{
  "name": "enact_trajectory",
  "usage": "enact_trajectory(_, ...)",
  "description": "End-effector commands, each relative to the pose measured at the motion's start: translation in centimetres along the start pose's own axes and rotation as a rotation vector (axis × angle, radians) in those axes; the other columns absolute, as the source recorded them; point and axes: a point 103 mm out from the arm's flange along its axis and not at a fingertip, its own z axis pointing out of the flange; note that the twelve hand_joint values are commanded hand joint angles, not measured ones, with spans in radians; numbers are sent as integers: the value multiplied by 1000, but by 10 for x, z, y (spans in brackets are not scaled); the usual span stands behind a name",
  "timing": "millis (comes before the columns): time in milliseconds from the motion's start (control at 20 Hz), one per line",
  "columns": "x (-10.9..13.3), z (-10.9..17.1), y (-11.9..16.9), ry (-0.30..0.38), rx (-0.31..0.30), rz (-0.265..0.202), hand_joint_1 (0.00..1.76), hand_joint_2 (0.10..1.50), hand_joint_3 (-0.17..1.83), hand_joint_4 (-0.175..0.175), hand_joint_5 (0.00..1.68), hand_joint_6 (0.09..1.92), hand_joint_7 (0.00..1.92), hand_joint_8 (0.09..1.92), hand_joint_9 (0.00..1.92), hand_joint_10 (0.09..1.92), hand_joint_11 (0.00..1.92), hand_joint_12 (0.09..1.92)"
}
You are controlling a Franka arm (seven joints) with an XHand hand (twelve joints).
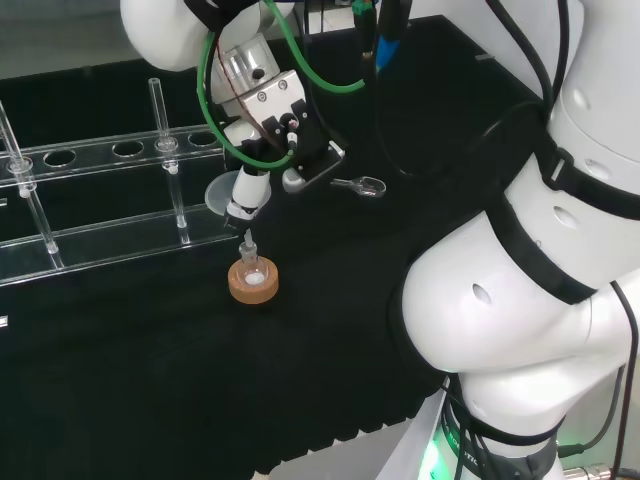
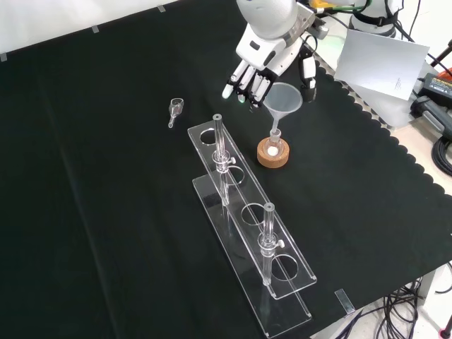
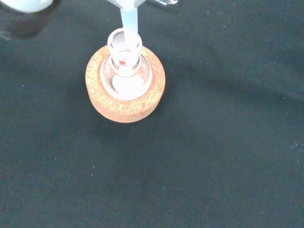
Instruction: Remove the funnel from the round-bottom flask.
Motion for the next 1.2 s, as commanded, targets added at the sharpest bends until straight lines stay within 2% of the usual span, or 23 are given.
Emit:
enact_trajectory(50,-3,-15,-11,2,-24,-14,756,781,60,-70,554,87,822,583,255,845,0,87)
enact_trajectory(500,-12,-46,-28,16,-84,-17,754,785,64,-73,552,87,833,589,265,838,0,87)
enact_trajectory(1200,-10,-60,-31,9,-80,16,753,786,67,-76,556,87,840,592,272,829,0,87)
